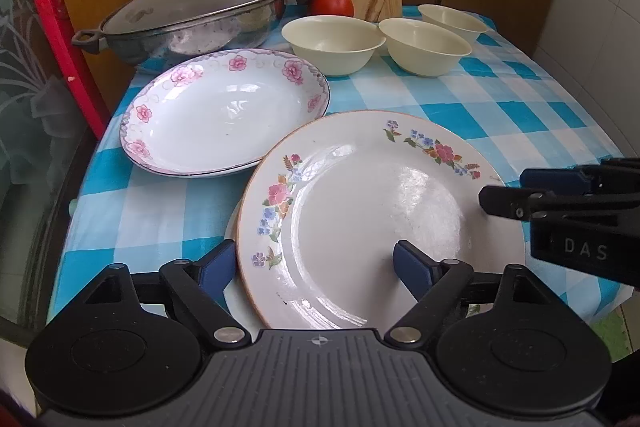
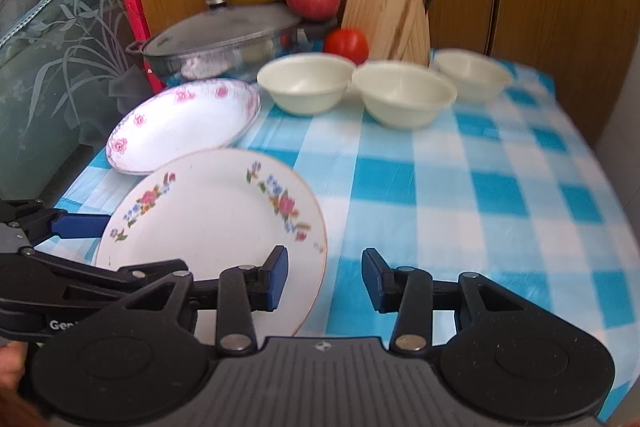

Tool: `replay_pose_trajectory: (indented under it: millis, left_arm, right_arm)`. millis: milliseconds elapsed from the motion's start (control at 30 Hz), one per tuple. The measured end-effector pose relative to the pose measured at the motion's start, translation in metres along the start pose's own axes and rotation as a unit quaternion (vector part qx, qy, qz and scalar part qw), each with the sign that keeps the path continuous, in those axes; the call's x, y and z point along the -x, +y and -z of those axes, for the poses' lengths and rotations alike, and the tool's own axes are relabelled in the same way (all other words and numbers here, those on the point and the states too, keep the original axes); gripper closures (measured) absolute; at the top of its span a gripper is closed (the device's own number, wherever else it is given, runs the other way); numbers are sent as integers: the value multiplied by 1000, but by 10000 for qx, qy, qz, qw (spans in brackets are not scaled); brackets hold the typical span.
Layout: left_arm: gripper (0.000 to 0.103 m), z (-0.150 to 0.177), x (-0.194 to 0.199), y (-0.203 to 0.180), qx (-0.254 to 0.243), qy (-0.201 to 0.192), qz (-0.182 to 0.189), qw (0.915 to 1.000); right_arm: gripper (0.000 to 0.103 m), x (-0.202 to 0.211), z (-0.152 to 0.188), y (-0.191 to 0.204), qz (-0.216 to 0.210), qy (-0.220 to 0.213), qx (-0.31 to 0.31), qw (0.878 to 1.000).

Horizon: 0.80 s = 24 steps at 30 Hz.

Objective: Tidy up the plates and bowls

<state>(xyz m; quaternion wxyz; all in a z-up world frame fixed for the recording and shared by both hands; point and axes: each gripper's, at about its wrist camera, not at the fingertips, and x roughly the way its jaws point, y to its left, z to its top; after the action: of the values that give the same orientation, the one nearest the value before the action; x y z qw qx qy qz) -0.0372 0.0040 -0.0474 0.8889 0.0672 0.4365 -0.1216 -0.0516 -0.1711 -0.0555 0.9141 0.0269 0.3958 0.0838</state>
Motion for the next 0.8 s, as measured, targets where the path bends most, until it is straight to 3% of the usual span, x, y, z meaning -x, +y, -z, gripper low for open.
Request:
replay_pose_trajectory:
  millis: [100,467,600,800]
  left_arm:
    - [14,1,0,0,-21,12,98,9999]
    - [15,1,3,5,166,22,208,9996]
    - [16,0,2,6,134,6,127,9998]
    - [16,-3,6,17,381,-25,200,9991]
  right_arm:
    - [64,-3,1,-1,-290,134,-117,9994]
    - [64,-2,5,6,-369,207,-5,9991]
    - [64,1,3,12,-64,-41,242,9997]
    - [64,1,-2,-2,-17,-99,-109,9999]
